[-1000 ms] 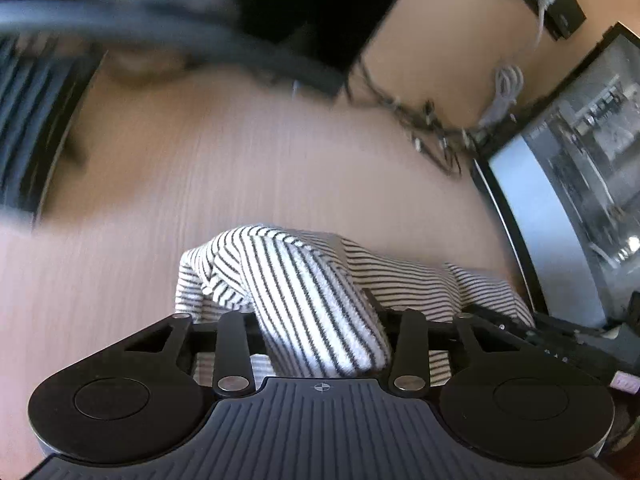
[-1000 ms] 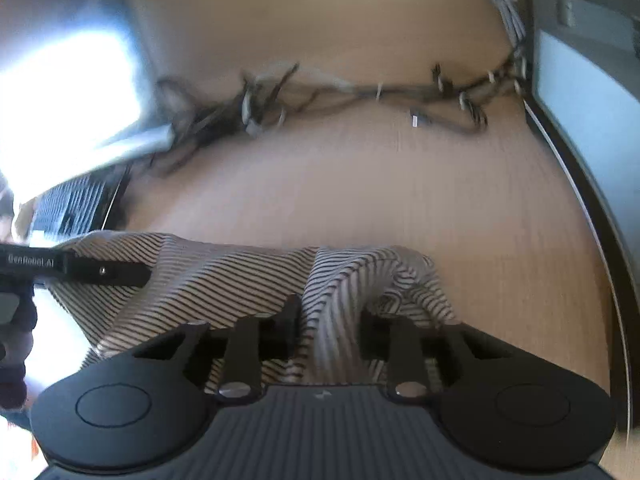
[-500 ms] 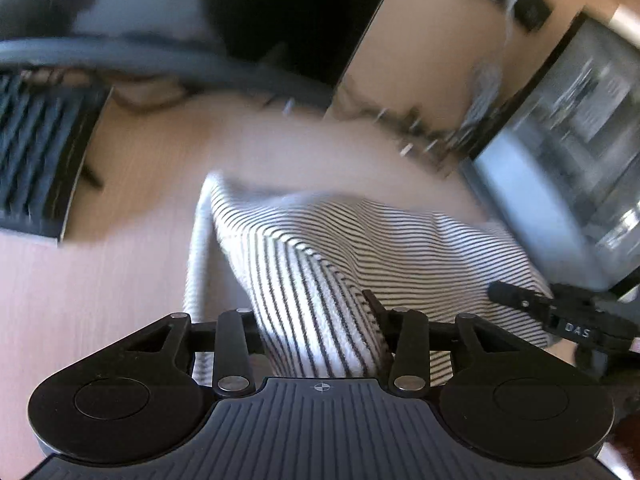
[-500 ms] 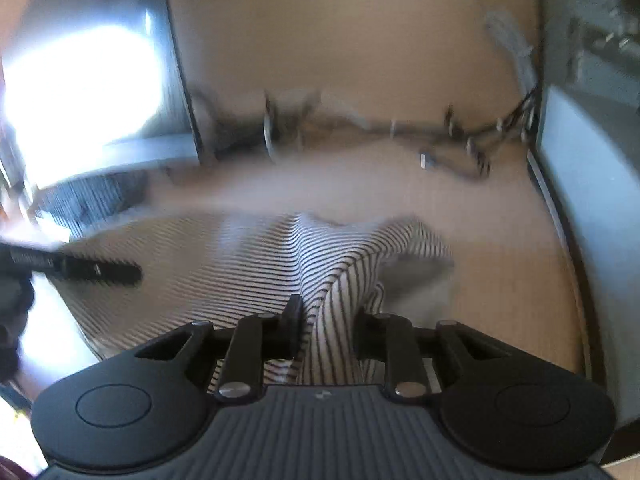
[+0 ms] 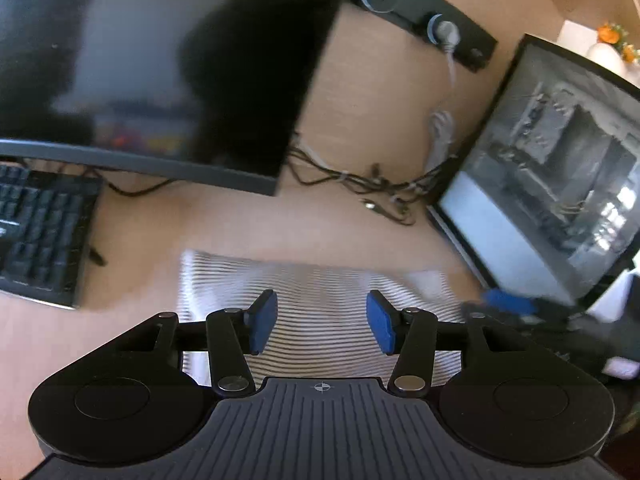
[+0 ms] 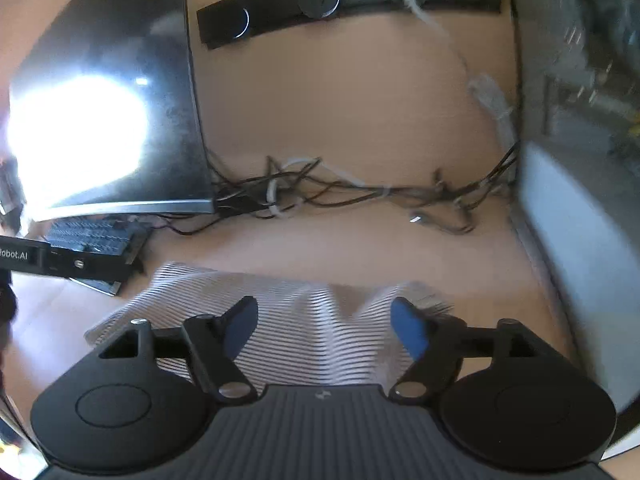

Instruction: Fold clothes

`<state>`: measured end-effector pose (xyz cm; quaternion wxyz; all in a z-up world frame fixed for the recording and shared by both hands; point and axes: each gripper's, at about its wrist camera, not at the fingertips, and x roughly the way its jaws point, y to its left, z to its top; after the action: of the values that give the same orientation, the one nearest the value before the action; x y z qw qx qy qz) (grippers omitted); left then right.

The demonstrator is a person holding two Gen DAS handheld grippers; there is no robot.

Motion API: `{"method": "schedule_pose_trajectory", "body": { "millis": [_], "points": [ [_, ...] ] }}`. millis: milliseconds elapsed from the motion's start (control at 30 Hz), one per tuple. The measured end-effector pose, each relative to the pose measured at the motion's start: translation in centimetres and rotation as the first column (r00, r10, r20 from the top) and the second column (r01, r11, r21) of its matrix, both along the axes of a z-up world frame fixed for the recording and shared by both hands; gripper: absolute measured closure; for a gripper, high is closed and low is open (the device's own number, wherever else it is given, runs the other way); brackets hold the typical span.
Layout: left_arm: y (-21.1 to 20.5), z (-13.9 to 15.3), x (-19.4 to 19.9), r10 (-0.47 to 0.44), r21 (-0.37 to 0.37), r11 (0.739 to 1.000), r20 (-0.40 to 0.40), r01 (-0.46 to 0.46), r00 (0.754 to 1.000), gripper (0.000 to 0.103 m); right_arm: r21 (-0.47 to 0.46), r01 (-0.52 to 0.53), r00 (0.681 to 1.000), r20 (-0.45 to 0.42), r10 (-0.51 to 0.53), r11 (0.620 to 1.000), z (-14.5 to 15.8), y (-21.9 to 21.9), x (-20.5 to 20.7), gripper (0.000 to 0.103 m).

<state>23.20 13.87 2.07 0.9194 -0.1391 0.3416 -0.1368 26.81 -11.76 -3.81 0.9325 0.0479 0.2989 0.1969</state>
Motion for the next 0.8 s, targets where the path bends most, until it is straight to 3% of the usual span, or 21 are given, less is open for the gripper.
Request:
{"method": "schedule_pose_trajectory", "body": {
  "millis": [133, 233, 400, 800],
  "points": [
    [-1.4, -1.5, 0.7, -0.034, 0.009, 0.999, -0.055, 0.035, 0.998, 0.046, 0.008, -0.004, 0.993, -0.12, 0.005, 1.0, -3.8, 0.9, 1.3, 0.023],
    [-1.0, -3.2, 1.2, -0.026, -0.01, 1.0, -0.111, 0.025, 0.993, 0.037, -0.018, -0.025, 0.995, -0.102, 0.023, 1.0, -4.9, 1.2, 1.1, 0.016],
    [0.0, -6.2, 2.2, -0.01, -0.044, 0.999, -0.207, 0.001, 0.978, 0.043, -0.044, -0.062, 0.994, -0.088, 0.058, 0.997, -5.1, 2.2, 1.0, 0.001],
    [1.6, -6.9, 4.8, -0.002, -0.075, 0.997, -0.187, -0.012, 0.982, 0.043, 0.042, -0.061, 0.982, -0.177, 0.067, 0.997, -4.7, 2.3, -1.1, 0.0]
  ]
}}
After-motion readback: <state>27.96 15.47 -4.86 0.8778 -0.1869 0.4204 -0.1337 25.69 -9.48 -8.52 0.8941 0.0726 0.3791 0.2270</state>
